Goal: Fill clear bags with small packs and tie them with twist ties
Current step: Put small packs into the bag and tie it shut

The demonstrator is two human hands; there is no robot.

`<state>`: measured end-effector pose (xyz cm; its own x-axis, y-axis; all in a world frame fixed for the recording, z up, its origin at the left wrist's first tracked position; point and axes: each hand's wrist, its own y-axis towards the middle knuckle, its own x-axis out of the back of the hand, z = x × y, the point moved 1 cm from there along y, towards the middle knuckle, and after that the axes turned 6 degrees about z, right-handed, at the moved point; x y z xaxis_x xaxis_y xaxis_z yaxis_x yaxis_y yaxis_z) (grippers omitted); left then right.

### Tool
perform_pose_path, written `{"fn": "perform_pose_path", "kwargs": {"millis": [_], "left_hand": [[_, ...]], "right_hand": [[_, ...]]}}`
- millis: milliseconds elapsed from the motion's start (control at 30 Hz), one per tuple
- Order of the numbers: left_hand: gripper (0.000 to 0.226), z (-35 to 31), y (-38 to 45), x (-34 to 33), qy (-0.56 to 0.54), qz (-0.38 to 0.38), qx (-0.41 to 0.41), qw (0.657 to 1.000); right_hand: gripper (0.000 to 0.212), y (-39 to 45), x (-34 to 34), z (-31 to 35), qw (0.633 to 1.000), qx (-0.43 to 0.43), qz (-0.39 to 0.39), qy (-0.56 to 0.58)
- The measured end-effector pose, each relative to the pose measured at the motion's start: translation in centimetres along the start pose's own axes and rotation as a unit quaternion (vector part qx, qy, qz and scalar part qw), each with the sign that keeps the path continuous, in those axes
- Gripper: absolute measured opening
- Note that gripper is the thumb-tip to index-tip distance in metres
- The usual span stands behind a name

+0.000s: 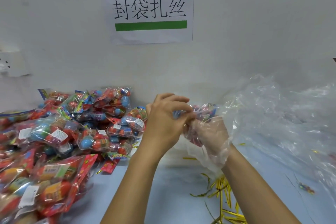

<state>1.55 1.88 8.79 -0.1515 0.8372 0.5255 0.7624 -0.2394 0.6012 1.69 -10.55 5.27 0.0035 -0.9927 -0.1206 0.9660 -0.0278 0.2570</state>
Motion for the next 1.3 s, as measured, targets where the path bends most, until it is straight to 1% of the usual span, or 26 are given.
{"fn": "perform_pose_path", "kwargs": {"millis": [33, 100, 133, 200, 233, 300, 367, 433, 467, 500, 533, 600, 667, 733, 767, 867, 900, 933, 967, 1033, 1100, 1133, 1167, 1200, 1267, 1300], "left_hand": [[0.004, -0.2, 0.1, -0.1, -0.011, -0.019, -0.008, 1.0], [0.004, -0.5, 0.2, -0.2, -0.034, -0.072, -0.032, 0.996], [0.004, -0.6, 0.3, -0.2, -0.035, -0.092, -0.044, 0.994], [0.005, -0.8, 0.2, -0.3, -0.039, -0.106, -0.05, 0.992], [0.006, -0.8, 0.2, -0.3, -0.049, -0.107, -0.044, 0.992], [0.008, -0.6, 0.1, -0.3, -0.058, -0.111, -0.034, 0.992], [0.011, -0.3, 0.1, -0.3, -0.046, -0.119, -0.031, 0.991], [0.013, 0.1, 0.1, -0.2, -0.031, -0.125, -0.024, 0.991], [0.013, 0.3, 0.2, -0.1, -0.02, -0.129, -0.019, 0.991], [0.014, 0.5, 0.2, -0.1, -0.008, -0.133, -0.014, 0.991], [0.015, 0.8, 0.2, 0.0, 0.002, -0.137, -0.008, 0.99], [0.015, 1.3, 0.3, 0.2, -0.005, -0.14, 0.013, 0.99], [0.013, 1.9, 0.3, 0.3, -0.049, -0.139, 0.051, 0.988], [0.012, 2.2, 0.3, 0.4, -0.099, -0.145, 0.08, 0.981], [0.013, 2.3, 0.3, 0.5, -0.114, -0.149, 0.086, 0.978], [0.013, 2.0, 0.2, 0.7, -0.127, -0.152, 0.082, 0.977], [0.012, 2.0, 0.3, 0.7, -0.126, -0.154, 0.079, 0.977], [0.011, 1.9, 0.3, 0.7, -0.124, -0.155, 0.076, 0.977], [0.012, 1.8, 0.3, 0.7, -0.124, -0.156, 0.075, 0.977], [0.018, 1.7, 0.3, 0.7, -0.141, -0.157, 0.081, 0.974], [0.022, 1.5, 0.4, 0.9, -0.16, -0.159, 0.089, 0.97], [0.023, 1.5, 0.3, 1.0, -0.16, -0.16, 0.089, 0.97], [0.023, 1.5, 0.3, 1.0, -0.159, -0.159, 0.087, 0.971], [0.023, 1.4, 0.2, 1.0, -0.158, -0.157, 0.084, 0.971], [0.023, 1.2, 0.1, 0.8, -0.157, -0.157, 0.075, 0.972], [0.023, 1.2, 0.1, 0.7, -0.157, -0.159, 0.072, 0.972]], "right_hand": [[0.029, -0.1, -0.1, 0.0, 1.0, -0.018, 0.0, 0.011], [0.032, -0.5, -0.4, 0.3, 0.997, -0.068, 0.035, 0.03], [0.034, -0.5, -0.5, 0.2, 0.994, -0.095, 0.044, 0.01], [0.039, -0.5, -0.4, 0.1, 0.992, -0.121, 0.03, -0.018], [0.039, -0.6, -0.5, 0.2, 0.991, -0.131, 0.015, -0.019], [0.034, -0.7, -0.3, 0.3, 0.99, -0.138, 0.015, -0.039], [0.031, -1.0, -0.1, 1.0, 0.983, -0.151, 0.051, -0.097], [0.03, -1.1, 0.1, 2.0, 0.97, -0.161, 0.125, -0.131], [0.037, -1.2, 0.3, 2.4, 0.963, -0.157, 0.154, -0.154], [0.046, -1.3, 0.5, 3.0, 0.956, -0.151, 0.171, -0.185], [0.052, -1.5, 0.5, 3.3, 0.949, -0.149, 0.178, -0.213], [0.052, -1.7, 0.6, 4.1, 0.941, -0.159, 0.185, -0.236], [0.047, -1.9, 0.8, 4.9, 0.918, -0.157, 0.177, -0.318], [0.052, -1.7, 1.3, 5.7, 0.882, -0.138, 0.167, -0.419], [0.052, -1.6, 1.5, 6.2, 0.867, -0.122, 0.164, -0.455], [0.043, -1.8, 1.6, 7.8, 0.819, -0.08, 0.165, -0.544], [0.042, -2.0, 1.5, 8.4, 0.806, -0.072, 0.161, -0.564], [0.041, -2.0, 1.5, 8.8, 0.802, -0.058, 0.153, -0.574], [0.038, -2.1, 1.7, 9.2, 0.822, -0.053, 0.13, -0.551], [0.031, -2.2, 2.5, 9.6, 0.884, -0.055, 0.078, -0.458], [0.033, -2.2, 3.1, 10.0, 0.945, -0.058, 0.048, -0.317], [0.032, -2.3, 3.3, 10.1, 0.969, -0.055, 0.043, -0.236], [0.031, -2.4, 3.5, 10.5, 0.984, -0.038, 0.046, -0.166], [0.03, -2.3, 3.9, 10.9, 0.992, -0.007, 0.047, -0.117], [0.028, -2.2, 4.8, 11.6, 0.995, 0.07, 0.033, -0.066], [0.029, -2.1, 5.4, 11.7, 0.993, 0.099, 0.012, -0.061]]}}
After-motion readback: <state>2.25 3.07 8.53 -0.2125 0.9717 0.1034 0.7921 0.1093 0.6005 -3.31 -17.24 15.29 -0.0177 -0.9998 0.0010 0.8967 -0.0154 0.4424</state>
